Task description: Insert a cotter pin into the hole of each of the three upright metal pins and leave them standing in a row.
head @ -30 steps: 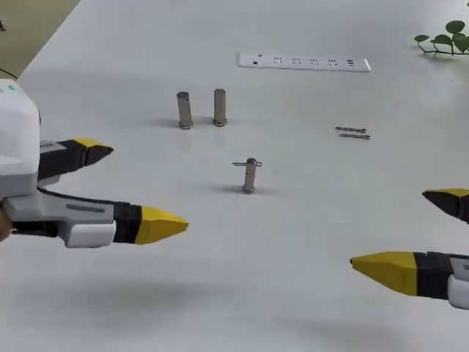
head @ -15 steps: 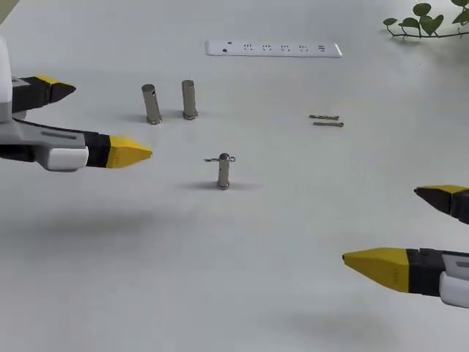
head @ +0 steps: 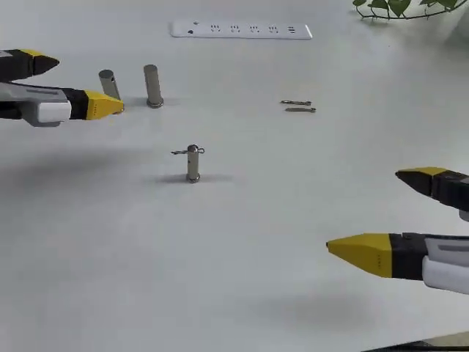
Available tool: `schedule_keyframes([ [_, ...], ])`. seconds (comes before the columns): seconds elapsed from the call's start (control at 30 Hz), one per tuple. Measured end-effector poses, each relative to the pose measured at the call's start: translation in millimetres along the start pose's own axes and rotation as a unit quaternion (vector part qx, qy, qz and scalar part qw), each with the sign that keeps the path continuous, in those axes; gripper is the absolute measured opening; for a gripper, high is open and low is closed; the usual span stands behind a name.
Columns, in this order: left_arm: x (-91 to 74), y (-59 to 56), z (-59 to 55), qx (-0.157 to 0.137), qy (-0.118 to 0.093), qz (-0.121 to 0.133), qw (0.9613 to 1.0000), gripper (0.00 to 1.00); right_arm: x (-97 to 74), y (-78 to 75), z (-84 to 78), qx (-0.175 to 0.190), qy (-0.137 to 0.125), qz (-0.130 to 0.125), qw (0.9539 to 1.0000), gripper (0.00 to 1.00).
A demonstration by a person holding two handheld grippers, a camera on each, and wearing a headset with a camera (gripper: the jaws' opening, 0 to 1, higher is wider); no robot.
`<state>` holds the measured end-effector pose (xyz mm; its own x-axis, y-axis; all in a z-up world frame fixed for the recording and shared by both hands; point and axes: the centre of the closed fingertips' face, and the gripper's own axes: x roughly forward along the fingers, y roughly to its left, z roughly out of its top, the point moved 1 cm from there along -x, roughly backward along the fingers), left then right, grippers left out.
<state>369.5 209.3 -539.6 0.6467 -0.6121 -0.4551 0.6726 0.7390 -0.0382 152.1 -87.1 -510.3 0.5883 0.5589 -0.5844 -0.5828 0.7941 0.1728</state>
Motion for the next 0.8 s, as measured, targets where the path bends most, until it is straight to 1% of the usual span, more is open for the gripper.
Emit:
schedule_keyframes([
  [0.13,11.1,5.1,-4.0,-0.01,-0.003,0.008,0.9999,0.64,0.1,-4.4,-0.7,0.006,0.002,-0.008,0.9999,0.95],
  [0.2,18.4,7.7,-6.4,-0.019,-0.005,0.012,0.9997,0.57,0.0,-7.3,1.1,0.01,-0.002,-0.014,0.9998,0.95],
  [0.27,23.1,7.6,-7.3,-0.023,-0.005,0.012,0.9997,0.5,0.2,-8.9,2.6,0.014,-0.005,-0.017,0.9997,0.95],
  [0.37,30.1,6.2,-7.6,-0.026,-0.007,0.011,0.9996,0.44,1.3,-9.3,3.8,0.015,-0.005,-0.018,0.9997,0.95],
  [0.4,32.0,5.6,-7.9,-0.02,-0.005,0.011,0.9997,0.42,1.8,-9.2,4.0,0.016,-0.005,-0.018,0.9997,0.95],
  [0.47,35.9,6.9,-8.3,0.001,-0.001,0.018,0.9998,0.35,3.2,-8.7,4.1,0.018,-0.004,-0.017,0.9997,0.95],
  [0.5,38.2,6.4,-9.0,0.004,0.002,0.018,0.9998,0.32,4.0,-8.4,4.1,0.018,-0.003,-0.016,0.9997,0.95],
  [0.53,39.5,6.1,-9.3,0.007,0.003,0.019,0.9998,0.28,4.5,-8.3,4.2,0.017,-0.002,-0.016,0.9997,0.95],
  [0.6,41.0,5.6,-8.7,0.009,0.004,0.023,0.9997,0.25,5.1,-8.3,5.8,0.016,-0.003,-0.016,0.9997,0.95],
  [0.67,41.4,7.8,-8.5,0.009,0.007,0.031,0.9994,0.22,5.3,-8.9,7.9,0.018,-0.007,-0.016,0.9997,0.95],
  [0.77,40.9,9.9,-6.1,0.008,0.004,0.038,0.9992,0.13,5.4,-9.8,9.9,0.016,-0.008,-0.017,0.9997,0.94],
  [0.8,40.8,9.6,-5.8,0.009,0.005,0.038,0.9992,0.12,5.5,-10.1,10.3,0.016,-0.009,-0.017,0.9997,0.94],
])
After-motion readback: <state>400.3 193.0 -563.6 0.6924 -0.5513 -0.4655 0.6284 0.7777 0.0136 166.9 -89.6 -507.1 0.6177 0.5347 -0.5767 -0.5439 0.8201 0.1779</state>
